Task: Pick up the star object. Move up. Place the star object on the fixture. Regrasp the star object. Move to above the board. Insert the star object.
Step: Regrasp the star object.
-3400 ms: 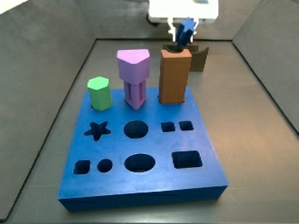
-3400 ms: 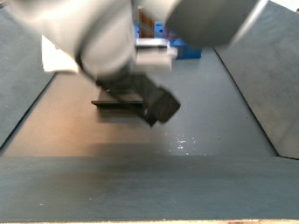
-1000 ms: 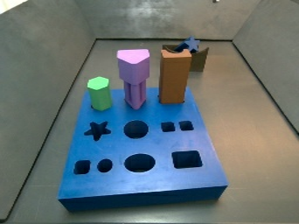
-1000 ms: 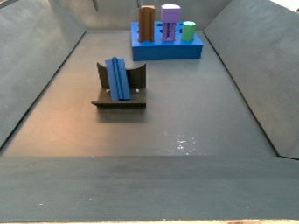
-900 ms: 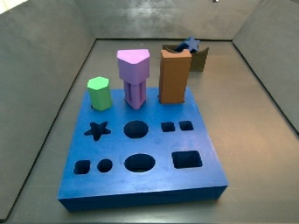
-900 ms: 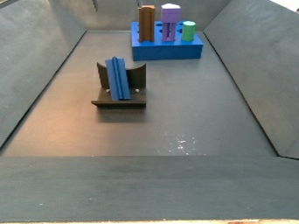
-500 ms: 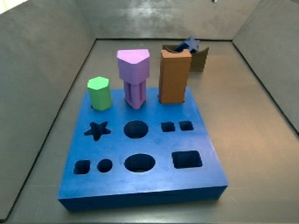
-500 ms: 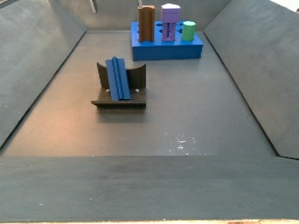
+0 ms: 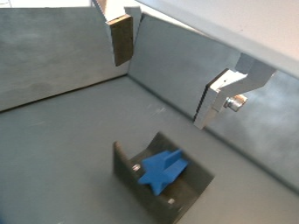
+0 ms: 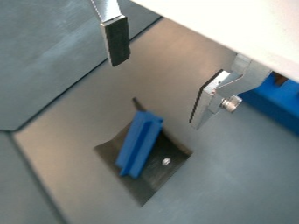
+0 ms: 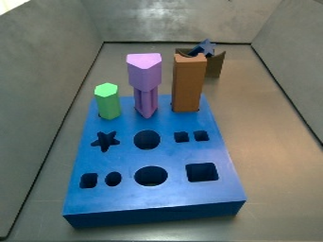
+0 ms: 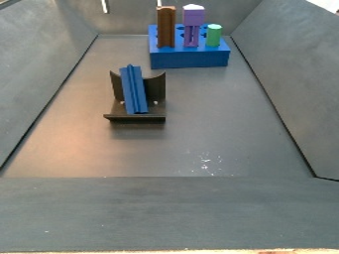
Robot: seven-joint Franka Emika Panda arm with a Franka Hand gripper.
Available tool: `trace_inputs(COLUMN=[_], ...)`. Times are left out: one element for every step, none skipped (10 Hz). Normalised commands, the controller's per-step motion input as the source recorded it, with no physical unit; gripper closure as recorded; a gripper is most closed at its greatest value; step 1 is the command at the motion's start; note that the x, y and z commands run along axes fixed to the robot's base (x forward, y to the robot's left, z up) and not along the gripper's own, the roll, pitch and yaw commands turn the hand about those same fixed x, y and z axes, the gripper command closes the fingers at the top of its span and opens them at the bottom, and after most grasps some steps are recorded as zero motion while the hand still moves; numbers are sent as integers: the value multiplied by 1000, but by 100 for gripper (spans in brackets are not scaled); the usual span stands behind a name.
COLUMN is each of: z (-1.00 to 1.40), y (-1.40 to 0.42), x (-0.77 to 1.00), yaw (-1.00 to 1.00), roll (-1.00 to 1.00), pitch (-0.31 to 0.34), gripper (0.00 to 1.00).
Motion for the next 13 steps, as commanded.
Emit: trace_inputs(z=[-2,0,-6,-9,-8,-6,-9,-12,-13,-14,-8,-2,-1000], y=[-23,-24,-24,-26,-30,-35,-36,-37,-42,-41,-29,-23,73], x=[9,22,38,47,66,74,87,91,93,92,89,76,30], yaw=[35,38,44,47,58,69,95,110,136,146,163,173,157], roll=[1000,1000,1000,1000,1000,1000,1000,954,636,510,295,214,231], pitch=[19,25,40,49,72,95,133,148,138,131,104,72,13], gripper=[0,0,0,0,0,0,0,0,0,0,0,0,0])
